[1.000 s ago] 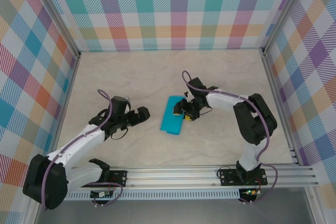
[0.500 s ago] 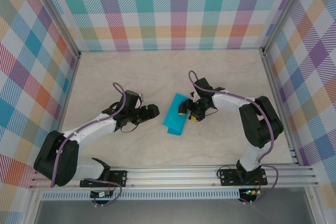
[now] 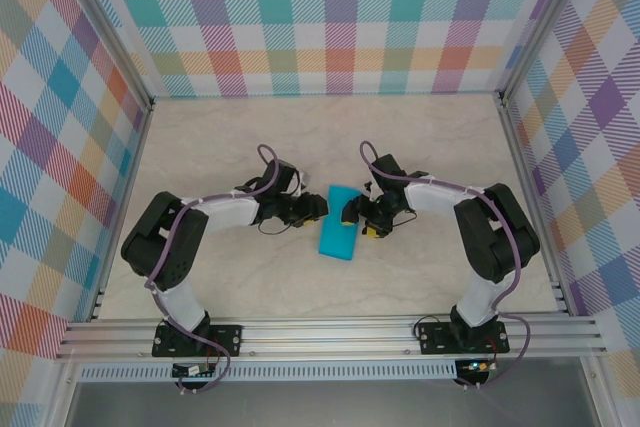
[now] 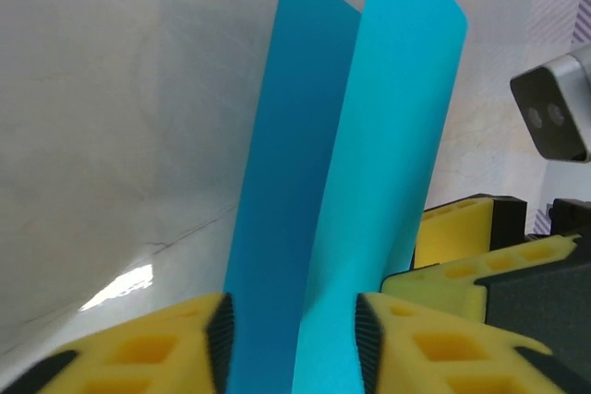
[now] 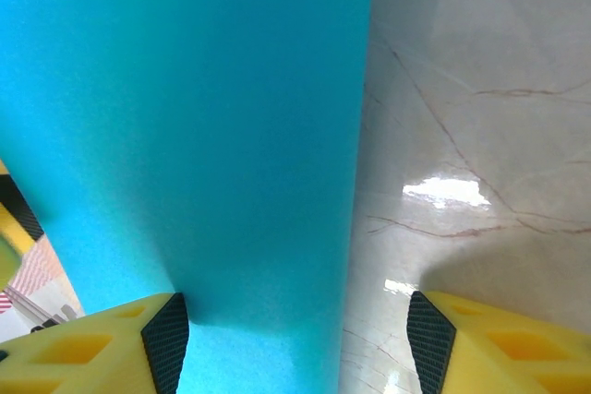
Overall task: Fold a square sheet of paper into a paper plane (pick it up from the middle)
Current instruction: First fold in half a square sheet of paper at the center of the table.
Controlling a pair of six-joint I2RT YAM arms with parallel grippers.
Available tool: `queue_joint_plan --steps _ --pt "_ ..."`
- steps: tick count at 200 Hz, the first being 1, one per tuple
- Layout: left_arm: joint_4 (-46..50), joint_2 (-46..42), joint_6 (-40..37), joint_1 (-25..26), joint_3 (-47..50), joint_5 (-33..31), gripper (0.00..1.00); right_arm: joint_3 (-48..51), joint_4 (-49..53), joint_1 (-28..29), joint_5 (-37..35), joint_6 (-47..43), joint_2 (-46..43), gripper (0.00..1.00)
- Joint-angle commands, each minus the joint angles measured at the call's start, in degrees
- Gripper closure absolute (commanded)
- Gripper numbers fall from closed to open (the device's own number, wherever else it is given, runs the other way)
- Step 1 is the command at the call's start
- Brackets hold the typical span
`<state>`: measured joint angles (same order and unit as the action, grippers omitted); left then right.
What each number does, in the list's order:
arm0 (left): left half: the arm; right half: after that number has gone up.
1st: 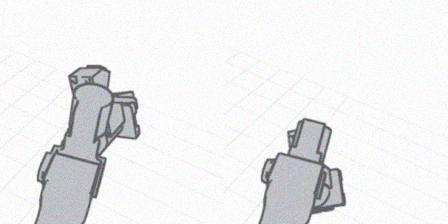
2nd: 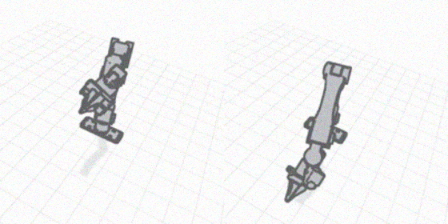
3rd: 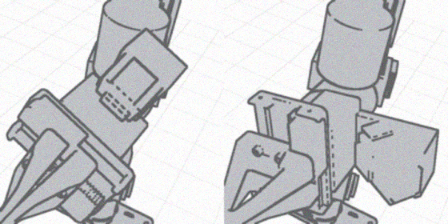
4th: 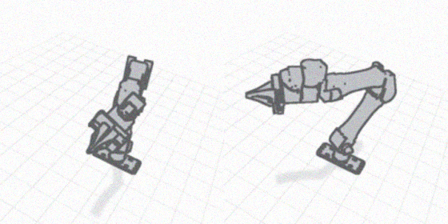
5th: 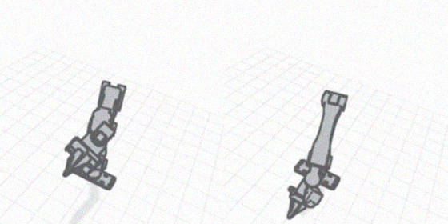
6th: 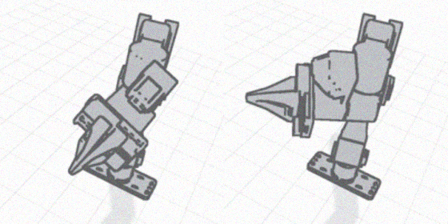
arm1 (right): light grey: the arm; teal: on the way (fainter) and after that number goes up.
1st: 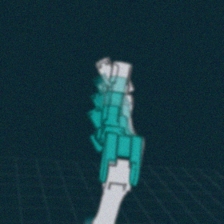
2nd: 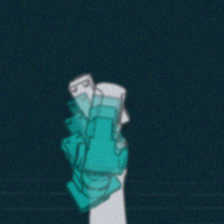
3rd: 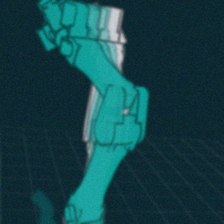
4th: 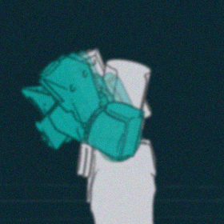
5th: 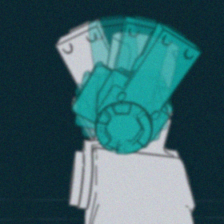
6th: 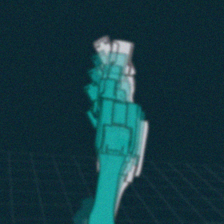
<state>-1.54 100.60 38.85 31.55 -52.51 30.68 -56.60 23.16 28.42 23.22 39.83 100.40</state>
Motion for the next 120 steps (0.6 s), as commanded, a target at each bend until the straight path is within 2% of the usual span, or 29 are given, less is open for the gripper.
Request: queue_joint_plan --steps 1,45,80,120 --pt "-2.5 1.5 0.2 1.3 -1.6 3.9 0.68 1.2 -1.0 -0.7 0.7 0.1 -2.5 0.33" --pt "-8.8 2.6 2.1 1.4 -0.8 7.7 0.92 3.6 -3.1 -1.5 1.3 1.5 -4.8 0.31" --pt "-13.6 4.5 4.2 1.4 -0.8 10.6 0.99 7.3 -7.3 -2.7 2.8 4.4 -8.9 0.29" --pt "-17.1 6.7 6.0 1.4 -0.9 12.5 0.99 9.1 -9.9 -3.3 4.6 6.1 -9.9 0.28"
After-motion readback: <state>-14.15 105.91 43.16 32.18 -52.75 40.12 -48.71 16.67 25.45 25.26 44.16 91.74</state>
